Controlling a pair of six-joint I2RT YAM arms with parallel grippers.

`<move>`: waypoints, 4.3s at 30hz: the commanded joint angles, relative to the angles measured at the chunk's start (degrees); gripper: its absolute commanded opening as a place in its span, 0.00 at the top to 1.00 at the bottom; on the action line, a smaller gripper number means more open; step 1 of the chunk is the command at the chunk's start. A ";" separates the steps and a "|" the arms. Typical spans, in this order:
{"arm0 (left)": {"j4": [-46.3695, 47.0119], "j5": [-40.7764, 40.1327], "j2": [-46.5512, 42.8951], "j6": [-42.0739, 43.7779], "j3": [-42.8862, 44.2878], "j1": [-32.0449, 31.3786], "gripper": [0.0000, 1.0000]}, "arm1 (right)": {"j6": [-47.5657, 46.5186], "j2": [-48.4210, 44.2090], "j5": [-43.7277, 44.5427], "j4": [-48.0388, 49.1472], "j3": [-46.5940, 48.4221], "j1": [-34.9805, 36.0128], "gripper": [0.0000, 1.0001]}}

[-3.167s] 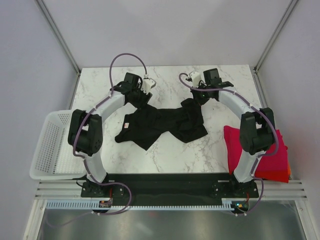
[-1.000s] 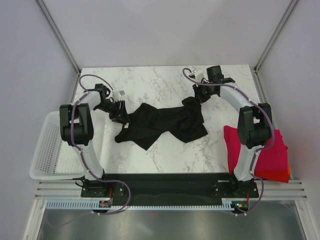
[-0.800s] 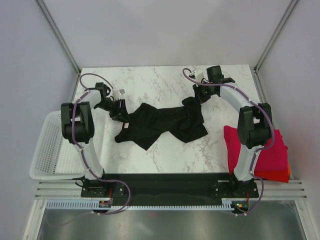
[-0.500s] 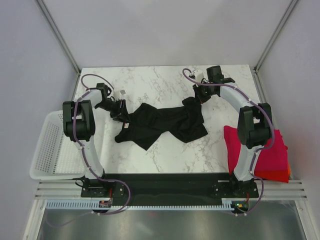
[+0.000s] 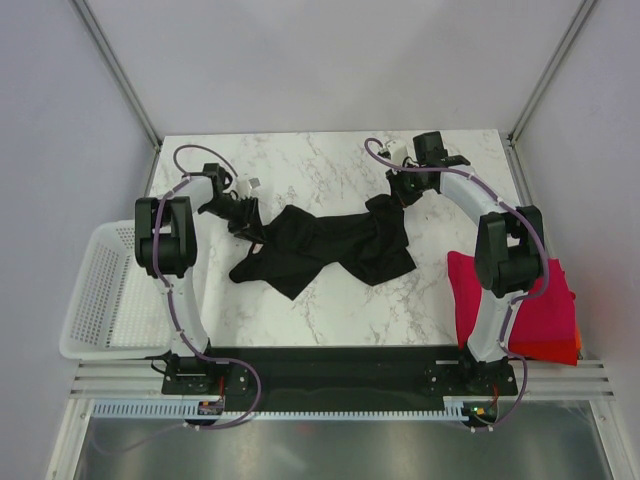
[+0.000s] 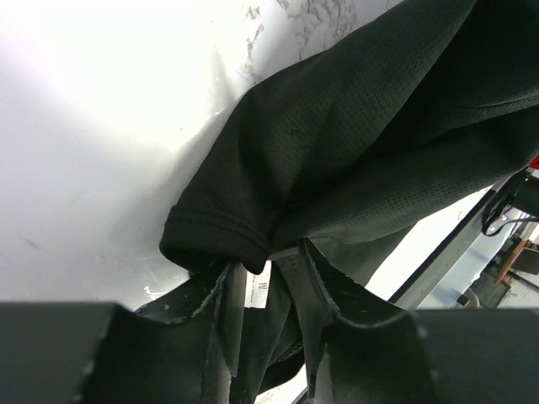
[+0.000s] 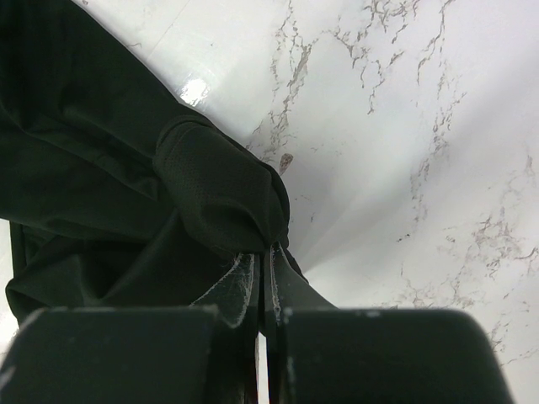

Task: Fold and stack the t-shirts
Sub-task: Flatten the tshirt out

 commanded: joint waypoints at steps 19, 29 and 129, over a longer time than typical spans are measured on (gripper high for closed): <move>0.72 -0.61 -7.98 -1.96 -2.46 -2.12 0.62 | 0.62 2.73 -1.42 0.93 3.62 -0.15 1.00; 0.98 -4.82 -6.75 -1.78 -2.98 -2.47 0.57 | -0.09 1.06 -0.81 0.93 2.57 -0.15 1.00; -0.86 -8.51 -10.44 6.39 6.77 -2.64 0.98 | -1.49 7.30 -11.62 0.32 5.11 -6.04 0.66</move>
